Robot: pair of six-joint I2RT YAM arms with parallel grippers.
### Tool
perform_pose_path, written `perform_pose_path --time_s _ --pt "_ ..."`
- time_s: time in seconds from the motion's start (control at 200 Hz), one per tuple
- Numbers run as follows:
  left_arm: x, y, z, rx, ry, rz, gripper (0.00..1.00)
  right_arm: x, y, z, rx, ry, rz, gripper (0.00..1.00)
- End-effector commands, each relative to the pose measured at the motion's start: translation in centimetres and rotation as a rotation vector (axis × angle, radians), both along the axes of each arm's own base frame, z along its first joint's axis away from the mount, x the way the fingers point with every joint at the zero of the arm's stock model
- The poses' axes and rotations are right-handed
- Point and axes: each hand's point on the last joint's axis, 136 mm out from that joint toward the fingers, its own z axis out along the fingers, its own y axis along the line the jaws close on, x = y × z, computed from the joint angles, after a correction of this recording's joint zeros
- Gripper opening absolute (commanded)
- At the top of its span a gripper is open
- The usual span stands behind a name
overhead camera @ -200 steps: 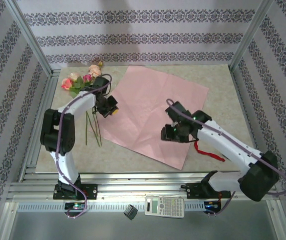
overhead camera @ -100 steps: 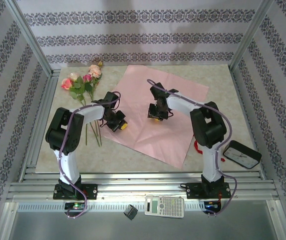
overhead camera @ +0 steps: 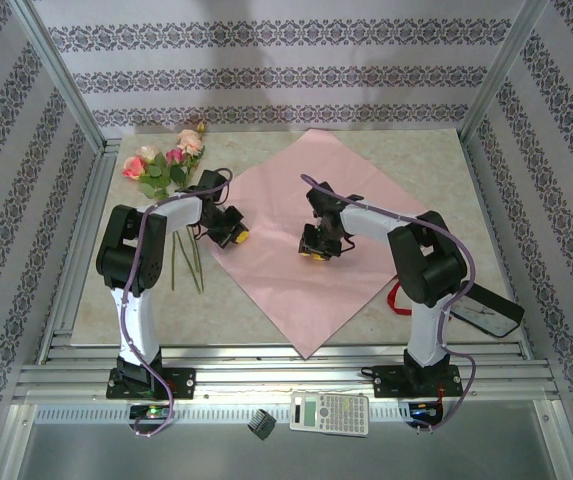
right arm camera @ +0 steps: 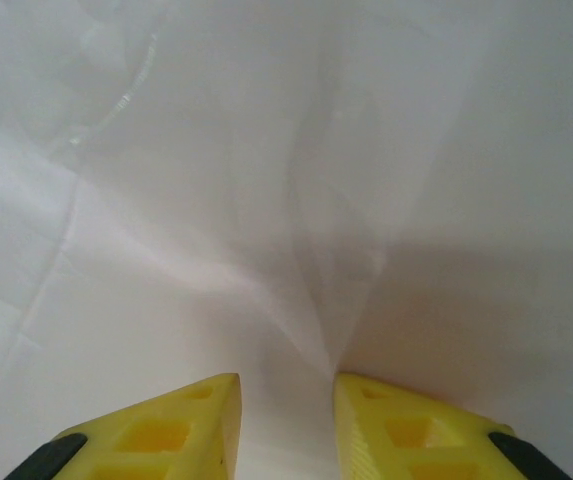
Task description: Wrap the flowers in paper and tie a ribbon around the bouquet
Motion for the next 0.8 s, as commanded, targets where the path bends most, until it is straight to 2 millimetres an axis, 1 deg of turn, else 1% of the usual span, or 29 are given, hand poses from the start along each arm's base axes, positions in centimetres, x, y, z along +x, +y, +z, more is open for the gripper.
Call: perform_pose_path --time_s 0.0,0.135,0.2,0.245,0.315,0.38,0.435,0.485,0.525,0.629,0.654,0.714,0.799 --pt "-0.3 1.5 -1.5 0.043 0.038 0.015 0.02 -0.8 -0.9 -0.1 -0.037 0.029 -0.004 0.32" --pt "-0.1 1.0 -0.7 0.006 0.019 0.021 0.02 -0.4 -1.0 0.5 -0.054 0.017 -0.003 0.32" --pt "0.4 0.8 0.7 -0.003 -0.015 0.015 0.06 -0.3 -1.0 1.2 -0.059 -0.003 -0.007 0.32" --pt "0.9 0.8 2.1 0.000 -0.044 0.009 0.12 -0.3 -1.0 1.6 -0.062 -0.015 -0.012 0.32" --pt "1.6 1.0 4.7 0.019 -0.092 -0.008 0.24 -0.3 -0.7 2.4 -0.050 -0.032 -0.018 0.33" --pt "1.9 1.7 7.0 0.053 -0.122 -0.024 0.34 -0.1 -0.3 3.3 -0.034 -0.056 -0.020 0.34" --pt "1.9 3.0 8.4 0.095 -0.134 -0.038 0.38 0.1 0.0 4.3 -0.025 -0.084 -0.016 0.36" --pt "1.7 4.7 9.0 0.141 -0.129 -0.047 0.39 0.4 0.1 5.3 -0.016 -0.110 -0.016 0.37" --pt "1.5 6.4 9.0 0.174 -0.114 -0.052 0.39 0.6 0.1 5.8 -0.014 -0.130 -0.016 0.38" --pt "1.0 11.8 8.8 0.295 -0.061 -0.070 0.36 1.0 0.1 7.7 0.003 -0.187 -0.003 0.39" --pt "1.0 12.7 8.7 0.317 -0.052 -0.080 0.36 1.1 0.2 7.9 0.007 -0.195 0.003 0.40" --pt "1.3 14.3 8.1 0.343 -0.036 -0.104 0.36 1.0 0.4 8.1 0.015 -0.192 0.020 0.40" --pt "1.9 14.9 6.8 0.351 -0.019 -0.143 0.36 0.7 0.7 8.0 0.028 -0.183 0.033 0.41"
